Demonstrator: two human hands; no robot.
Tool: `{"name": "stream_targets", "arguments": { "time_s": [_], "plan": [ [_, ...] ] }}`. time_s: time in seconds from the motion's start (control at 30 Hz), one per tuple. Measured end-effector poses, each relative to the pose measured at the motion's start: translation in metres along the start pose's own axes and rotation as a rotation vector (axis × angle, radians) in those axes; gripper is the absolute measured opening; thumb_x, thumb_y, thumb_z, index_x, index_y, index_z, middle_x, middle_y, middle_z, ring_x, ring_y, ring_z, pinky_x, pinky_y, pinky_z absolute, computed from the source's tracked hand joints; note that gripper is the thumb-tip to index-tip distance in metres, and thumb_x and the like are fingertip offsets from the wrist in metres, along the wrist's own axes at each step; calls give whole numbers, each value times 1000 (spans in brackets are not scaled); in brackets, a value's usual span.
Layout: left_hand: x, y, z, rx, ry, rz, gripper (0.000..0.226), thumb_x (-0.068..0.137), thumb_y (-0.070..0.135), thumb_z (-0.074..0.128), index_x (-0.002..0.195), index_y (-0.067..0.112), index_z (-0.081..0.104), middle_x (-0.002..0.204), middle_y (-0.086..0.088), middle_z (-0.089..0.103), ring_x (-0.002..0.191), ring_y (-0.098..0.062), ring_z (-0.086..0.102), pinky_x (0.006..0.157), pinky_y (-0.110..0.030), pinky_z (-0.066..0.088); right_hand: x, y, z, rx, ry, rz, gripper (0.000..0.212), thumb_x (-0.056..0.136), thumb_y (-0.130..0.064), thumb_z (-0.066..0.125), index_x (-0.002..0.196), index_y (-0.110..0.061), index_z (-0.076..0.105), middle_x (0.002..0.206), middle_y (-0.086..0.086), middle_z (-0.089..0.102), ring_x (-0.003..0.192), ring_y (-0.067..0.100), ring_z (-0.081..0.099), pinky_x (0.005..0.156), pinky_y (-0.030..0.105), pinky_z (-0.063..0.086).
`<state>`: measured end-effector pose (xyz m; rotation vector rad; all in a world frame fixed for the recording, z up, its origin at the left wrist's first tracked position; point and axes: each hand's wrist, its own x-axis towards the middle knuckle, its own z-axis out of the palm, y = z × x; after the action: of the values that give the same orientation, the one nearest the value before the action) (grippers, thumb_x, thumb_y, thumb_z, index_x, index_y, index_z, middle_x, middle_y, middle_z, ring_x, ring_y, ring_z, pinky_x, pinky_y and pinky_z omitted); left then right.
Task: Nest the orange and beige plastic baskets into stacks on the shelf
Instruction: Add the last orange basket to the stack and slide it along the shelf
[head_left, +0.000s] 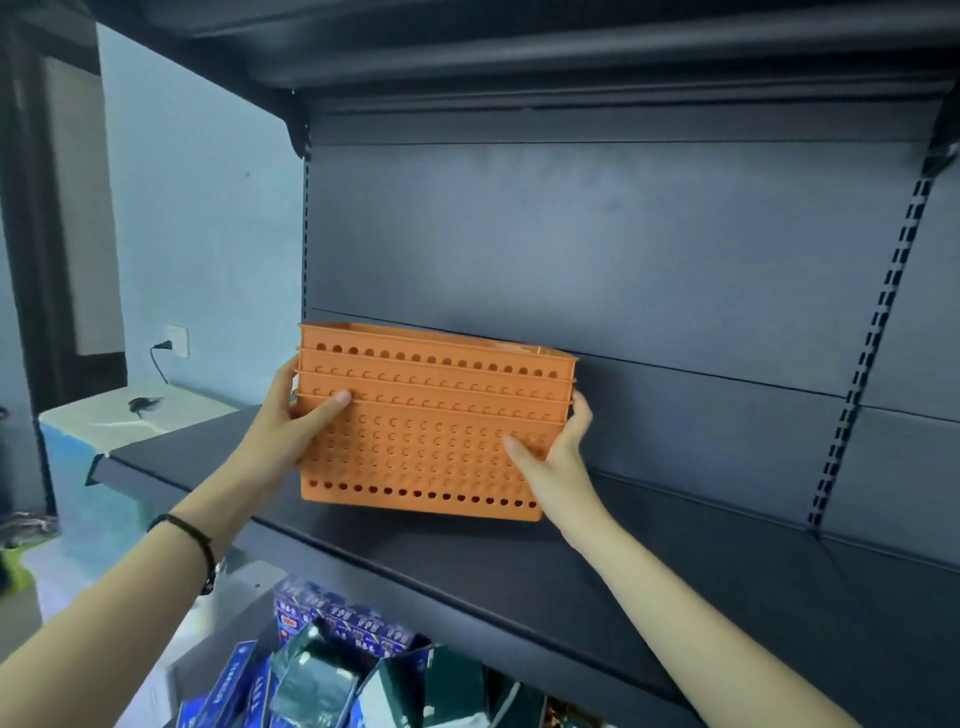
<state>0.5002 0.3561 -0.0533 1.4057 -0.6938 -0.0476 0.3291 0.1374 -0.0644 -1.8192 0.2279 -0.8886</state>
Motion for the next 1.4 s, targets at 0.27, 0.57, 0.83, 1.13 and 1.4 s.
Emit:
{"name": "stream_targets", "arguments": {
  "time_s": [0.27,0.57,0.83,1.13,1.4],
  "plan": [
    [86,-56,-14,-47,-143,-9,54,80,42,73,126,43,45,118,3,69,107,-16,66,88,-46,53,47,36,41,-76,135,-1,83,89,-5,65,141,-28,5,137,-4,45,124,5,47,103,24,36],
    [148,-97,-48,-56,-274,-18,53,82,45,68,127,50,41,119,8,68,108,-13,64,77,-35,53,75,51,86,-233,240,16,74,83,-6,71,121,-34,14,137,1,41,123,8,47,103,25,39],
    [189,-111,-68,-17,-309,-36,68,90,27,62,146,32,22,136,1,53,120,-16,52,103,-50,43,88,50,131,-324,374,88,81,82,-17,75,130,-40,15,138,-4,44,124,9,47,103,32,41],
    [153,-76,-65,763,28,1015,40,82,16,64,120,14,53,135,-17,50,121,-37,43,98,-51,30,55,24,123,-312,329,222,77,91,-17,62,146,-48,18,118,-18,54,101,9,62,86,22,48],
    [64,-49,76,877,-538,1248,21,86,26,46,84,16,64,84,-1,66,77,-25,61,70,-40,44,-37,2,28,-1177,228,427,36,94,-31,51,128,-24,56,132,2,56,120,24,53,98,36,42]
  ]
}}
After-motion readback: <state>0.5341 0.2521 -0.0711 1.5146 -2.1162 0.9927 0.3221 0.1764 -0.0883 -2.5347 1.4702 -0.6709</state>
